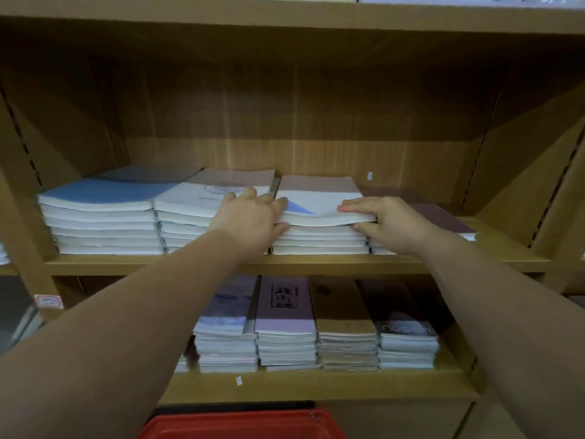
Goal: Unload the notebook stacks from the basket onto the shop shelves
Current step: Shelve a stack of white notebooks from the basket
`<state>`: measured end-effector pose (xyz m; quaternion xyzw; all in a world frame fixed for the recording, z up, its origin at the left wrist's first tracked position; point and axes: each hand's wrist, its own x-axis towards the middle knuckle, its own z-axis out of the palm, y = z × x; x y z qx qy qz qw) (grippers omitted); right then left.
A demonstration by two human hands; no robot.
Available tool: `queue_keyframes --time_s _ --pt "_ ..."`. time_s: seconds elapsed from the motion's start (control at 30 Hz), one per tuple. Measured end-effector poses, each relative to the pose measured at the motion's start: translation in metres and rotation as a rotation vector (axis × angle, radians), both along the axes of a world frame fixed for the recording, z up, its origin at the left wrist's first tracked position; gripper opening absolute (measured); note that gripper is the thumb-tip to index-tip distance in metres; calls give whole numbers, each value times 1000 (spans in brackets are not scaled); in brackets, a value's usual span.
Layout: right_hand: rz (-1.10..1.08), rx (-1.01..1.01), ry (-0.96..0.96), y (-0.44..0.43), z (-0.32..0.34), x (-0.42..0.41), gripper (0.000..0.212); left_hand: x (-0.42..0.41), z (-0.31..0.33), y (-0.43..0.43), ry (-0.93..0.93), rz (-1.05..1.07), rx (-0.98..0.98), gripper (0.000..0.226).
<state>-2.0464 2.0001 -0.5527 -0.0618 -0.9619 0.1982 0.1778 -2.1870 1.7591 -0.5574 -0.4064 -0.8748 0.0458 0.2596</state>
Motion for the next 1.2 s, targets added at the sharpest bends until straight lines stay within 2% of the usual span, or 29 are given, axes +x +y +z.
queue_keyframes --time_s 0.13,0.2,0.27,0.37,0.5,0.57,0.63,0.7,0.87,0.93,1.03,1.2 --pt "16 31 -10 -5 -2 -6 49 -8 -2 -14 -109 -147 129 65" --pt "20 27 5 -9 -4 -11 50 -8 1 -24 -103 -104 191 71" --pt "27 -44 25 -10 -3 -14 44 -11 -4 -34 -35 -25 153 77" --pt "11 -114 -51 -4 6 -12 37 -19 -14 -51 -48 30 143 75" --pt "-143 296 -220 -12 19 -13 44 -25 -22 -55 -31 77 158 64" --pt "-170 419 -186 -34 20 -20 57 -22 -25 -45 -22 95 174 63" --pt "-184 402 -150 -62 11 -33 68 -20 -29 -38 -14 117 187 65" --pt "-226 405 -113 -84 -8 -47 67 -20 -32 -35 -30 130 204 69" --pt "-325 502 237 -90 -44 -66 62 -24 -39 -29 -22 113 332 61" --pt "-341 541 300 -85 -50 -72 63 -27 -42 -27 -2 100 353 60" --pt "-370 575 308 -85 -51 -73 68 -27 -44 -27 9 104 371 58" --pt "-348 472 101 -95 -39 -59 73 -17 -41 -28 -47 151 296 67"
